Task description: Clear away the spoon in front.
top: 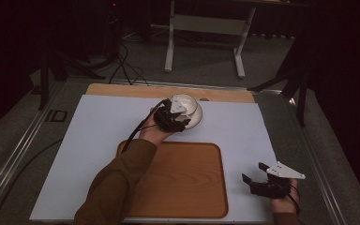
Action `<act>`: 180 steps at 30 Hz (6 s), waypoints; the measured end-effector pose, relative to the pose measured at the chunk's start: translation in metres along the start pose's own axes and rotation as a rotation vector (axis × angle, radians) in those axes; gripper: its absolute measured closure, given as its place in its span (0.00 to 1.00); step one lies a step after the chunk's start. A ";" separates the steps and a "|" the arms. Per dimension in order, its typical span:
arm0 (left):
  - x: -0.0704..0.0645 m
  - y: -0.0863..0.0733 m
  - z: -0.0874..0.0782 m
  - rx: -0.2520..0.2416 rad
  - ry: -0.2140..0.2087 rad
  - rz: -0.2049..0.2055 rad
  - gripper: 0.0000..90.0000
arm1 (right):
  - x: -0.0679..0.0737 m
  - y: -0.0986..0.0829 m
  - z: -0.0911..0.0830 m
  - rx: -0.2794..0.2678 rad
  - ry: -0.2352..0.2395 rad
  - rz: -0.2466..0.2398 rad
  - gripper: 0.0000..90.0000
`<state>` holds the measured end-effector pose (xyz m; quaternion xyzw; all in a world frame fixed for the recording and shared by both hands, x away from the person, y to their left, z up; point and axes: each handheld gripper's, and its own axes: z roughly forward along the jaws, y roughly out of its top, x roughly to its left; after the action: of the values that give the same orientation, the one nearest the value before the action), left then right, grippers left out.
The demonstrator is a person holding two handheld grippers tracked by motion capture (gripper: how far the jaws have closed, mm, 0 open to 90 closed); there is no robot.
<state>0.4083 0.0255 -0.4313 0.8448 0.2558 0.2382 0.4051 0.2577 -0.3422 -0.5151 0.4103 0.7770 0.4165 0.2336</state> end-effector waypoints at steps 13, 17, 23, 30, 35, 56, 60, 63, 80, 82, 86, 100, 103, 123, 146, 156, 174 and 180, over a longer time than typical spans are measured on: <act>-0.011 0.008 0.031 0.083 0.070 0.038 0.69 | -0.002 -0.001 0.000 -0.003 0.002 0.001 0.19; -0.010 0.008 0.029 0.090 0.091 0.063 0.81 | -0.002 -0.001 -0.001 -0.002 0.001 0.004 0.19; -0.006 0.006 0.020 0.095 0.148 0.086 0.93 | -0.002 -0.001 -0.001 -0.004 -0.001 0.003 0.19; 0.005 0.004 0.008 0.073 0.161 0.070 0.99 | -0.002 -0.001 0.000 -0.002 -0.001 0.003 0.18; 0.008 0.002 0.004 0.066 0.151 0.053 0.99 | -0.002 -0.001 -0.001 -0.003 -0.002 0.003 0.18; 0.018 0.002 -0.034 0.006 0.126 0.032 0.99 | -0.002 -0.001 -0.002 -0.010 -0.007 0.006 0.18; 0.018 0.002 -0.039 0.002 0.123 0.043 0.99 | -0.002 -0.001 -0.002 -0.012 -0.009 0.005 0.19; 0.018 0.002 -0.045 -0.004 0.120 0.045 0.99 | -0.002 -0.001 -0.002 -0.013 -0.010 0.005 0.19; 0.019 -0.008 -0.077 -0.058 0.112 0.047 0.99 | -0.001 -0.001 -0.002 -0.015 -0.011 0.005 0.18; 0.019 -0.009 -0.082 -0.065 0.111 0.052 0.99 | -0.002 -0.001 -0.002 -0.015 -0.011 0.005 0.19; 0.020 -0.012 -0.088 -0.072 0.117 0.053 0.99 | -0.002 -0.001 -0.002 -0.015 -0.011 0.006 0.19; 0.025 -0.031 -0.106 -0.069 0.125 0.026 0.99 | -0.002 -0.001 -0.003 -0.016 -0.014 0.004 0.19; 0.026 -0.035 -0.108 -0.067 0.128 0.020 0.99 | -0.002 -0.001 -0.003 -0.018 -0.014 0.004 0.19; 0.031 -0.067 -0.128 -0.067 0.153 -0.032 0.99 | -0.002 -0.001 -0.003 -0.019 -0.015 0.002 0.19; 0.033 -0.092 -0.153 -0.066 0.178 -0.046 0.99 | -0.002 0.000 -0.003 -0.015 -0.013 0.004 0.19; 0.031 -0.100 -0.161 -0.067 0.190 -0.051 0.99 | -0.002 0.000 -0.002 -0.014 -0.013 0.005 0.19; 0.025 -0.115 -0.173 -0.062 0.195 -0.057 0.99 | -0.002 -0.001 -0.003 -0.017 -0.017 0.006 0.19; 0.023 -0.123 -0.177 -0.063 0.193 -0.072 0.99 | -0.001 0.000 -0.003 -0.016 -0.016 0.005 0.19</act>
<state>0.2878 0.2061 -0.4274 0.7951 0.3161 0.3117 0.4132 0.2562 -0.3449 -0.5139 0.4136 0.7708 0.4200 0.2418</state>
